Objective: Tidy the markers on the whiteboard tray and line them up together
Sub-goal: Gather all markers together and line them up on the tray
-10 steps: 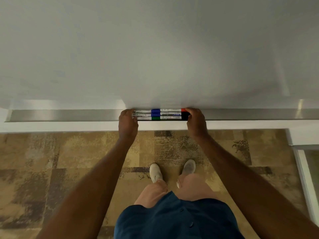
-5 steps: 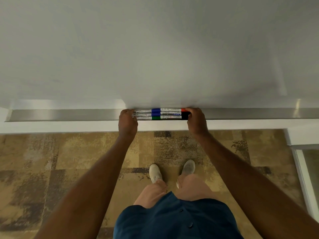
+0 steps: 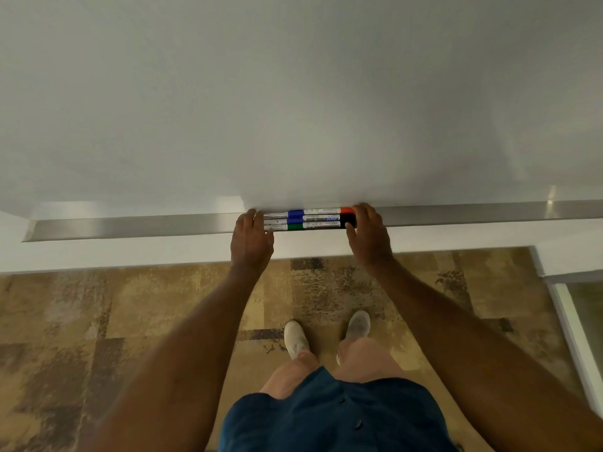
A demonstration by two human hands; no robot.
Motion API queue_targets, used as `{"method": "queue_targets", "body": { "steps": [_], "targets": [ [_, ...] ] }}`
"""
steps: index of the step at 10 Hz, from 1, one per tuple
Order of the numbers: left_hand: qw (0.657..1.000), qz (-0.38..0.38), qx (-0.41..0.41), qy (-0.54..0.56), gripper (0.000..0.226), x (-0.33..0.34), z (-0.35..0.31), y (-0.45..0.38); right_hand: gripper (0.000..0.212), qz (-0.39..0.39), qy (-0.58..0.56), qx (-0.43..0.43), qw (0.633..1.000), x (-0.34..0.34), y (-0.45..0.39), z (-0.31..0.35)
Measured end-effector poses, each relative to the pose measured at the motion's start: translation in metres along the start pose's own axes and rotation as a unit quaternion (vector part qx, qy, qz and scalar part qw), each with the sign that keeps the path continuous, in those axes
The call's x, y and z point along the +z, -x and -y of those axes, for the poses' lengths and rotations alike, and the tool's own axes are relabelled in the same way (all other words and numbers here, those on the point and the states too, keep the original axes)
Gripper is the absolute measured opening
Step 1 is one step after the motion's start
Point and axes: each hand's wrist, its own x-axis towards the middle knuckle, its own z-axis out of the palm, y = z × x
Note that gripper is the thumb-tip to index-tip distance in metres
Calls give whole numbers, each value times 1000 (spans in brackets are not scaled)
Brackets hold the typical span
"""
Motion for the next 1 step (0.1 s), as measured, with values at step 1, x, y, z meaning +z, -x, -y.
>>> {"method": "queue_targets", "body": {
  "steps": [1],
  "targets": [
    [998,-14,32,-54,61,4,3,8,52,-11,51,-15,999,1,4,-3]
  ]
}}
